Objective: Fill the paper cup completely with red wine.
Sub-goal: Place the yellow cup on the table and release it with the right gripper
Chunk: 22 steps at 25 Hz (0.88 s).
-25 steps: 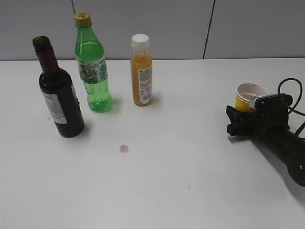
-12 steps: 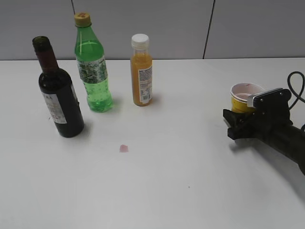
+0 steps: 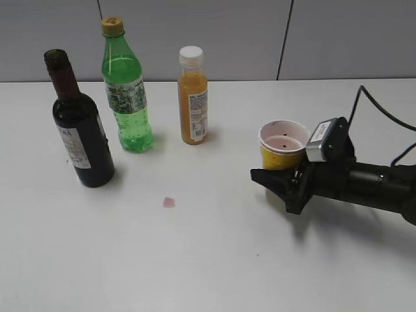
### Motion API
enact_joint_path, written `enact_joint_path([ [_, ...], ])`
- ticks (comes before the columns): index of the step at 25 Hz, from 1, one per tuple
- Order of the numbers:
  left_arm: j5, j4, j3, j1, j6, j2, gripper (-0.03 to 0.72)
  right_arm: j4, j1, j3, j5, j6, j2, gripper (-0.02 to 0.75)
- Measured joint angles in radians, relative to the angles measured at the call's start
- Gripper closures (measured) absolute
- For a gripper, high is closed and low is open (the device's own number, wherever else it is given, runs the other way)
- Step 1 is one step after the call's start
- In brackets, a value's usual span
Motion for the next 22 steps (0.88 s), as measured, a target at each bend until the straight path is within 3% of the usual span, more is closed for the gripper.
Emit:
enact_joint_path([
  [5, 0.0, 0.0, 0.0, 0.0, 0.0, 0.0, 0.134, -0.171, 0.111, -0.163, 0.0, 0.09, 0.082, 0.299],
  [10, 0.0, 0.0, 0.0, 0.0, 0.0, 0.0, 0.134, -0.209, 0.237, -0.311, 0.0, 0.122, 0.192, 0.299],
  [22, 0.0, 0.0, 0.0, 0.0, 0.0, 0.0, 0.134, -0.215, 0.255, -0.376, 0.0, 0.125, 0.244, 0.3],
])
